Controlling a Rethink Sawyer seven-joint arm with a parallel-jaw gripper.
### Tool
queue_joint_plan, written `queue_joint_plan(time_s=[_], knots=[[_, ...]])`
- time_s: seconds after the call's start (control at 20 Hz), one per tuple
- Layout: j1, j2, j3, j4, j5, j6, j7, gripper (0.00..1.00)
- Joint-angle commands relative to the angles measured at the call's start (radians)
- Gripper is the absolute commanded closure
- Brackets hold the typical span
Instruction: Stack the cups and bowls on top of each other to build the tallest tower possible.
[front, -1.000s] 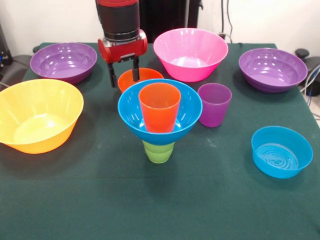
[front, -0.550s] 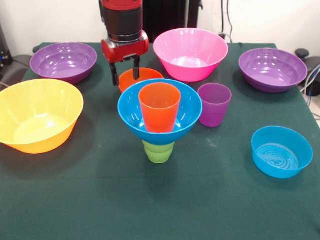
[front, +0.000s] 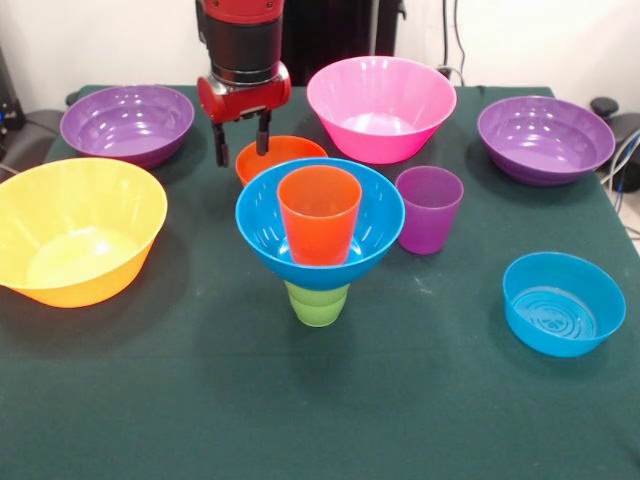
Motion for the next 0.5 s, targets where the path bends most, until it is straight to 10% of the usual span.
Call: queue_joint_plan(time_s=[0.05,0.5], knots=[[0.015,0.049,0.012,-0.085,-0.045,-0.019,0.078,0.00],[0.007,0.057,0.032,-0.083,-0.044,-0.075,0.087,0.00]])
